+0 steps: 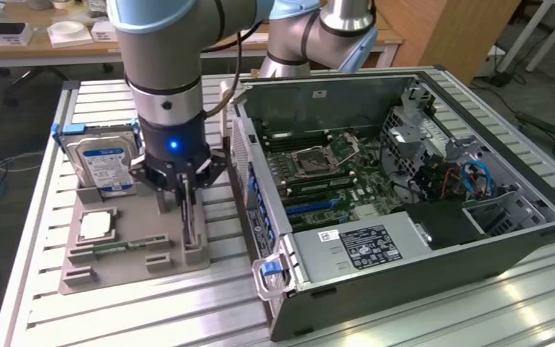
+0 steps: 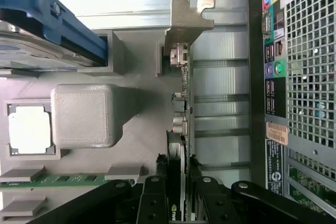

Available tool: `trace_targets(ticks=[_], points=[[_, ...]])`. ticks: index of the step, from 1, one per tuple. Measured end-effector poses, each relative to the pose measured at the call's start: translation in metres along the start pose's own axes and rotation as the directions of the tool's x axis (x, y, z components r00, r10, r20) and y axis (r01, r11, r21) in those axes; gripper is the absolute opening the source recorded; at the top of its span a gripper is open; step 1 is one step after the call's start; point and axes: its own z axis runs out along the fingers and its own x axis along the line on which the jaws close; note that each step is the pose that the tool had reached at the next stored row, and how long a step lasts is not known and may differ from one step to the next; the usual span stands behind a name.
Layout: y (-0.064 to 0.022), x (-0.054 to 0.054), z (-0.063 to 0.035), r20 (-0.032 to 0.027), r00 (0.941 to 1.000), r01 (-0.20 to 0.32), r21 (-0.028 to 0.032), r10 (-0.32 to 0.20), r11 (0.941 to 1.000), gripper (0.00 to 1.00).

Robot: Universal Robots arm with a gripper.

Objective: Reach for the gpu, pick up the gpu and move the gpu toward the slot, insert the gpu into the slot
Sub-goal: 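Pick up the gpu and move the gpu toward the slot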

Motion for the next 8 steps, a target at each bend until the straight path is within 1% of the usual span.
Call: trace_targets(ticks=[2,8], points=[[0.0002,0.0,-0.0066,0.0001,1.0,0.0,0.0004,0.0,1.0,0.26],[0.0008,0.0,-0.0306,0.0001,1.0,0.0,0.001,0.0,1.0,0.26]])
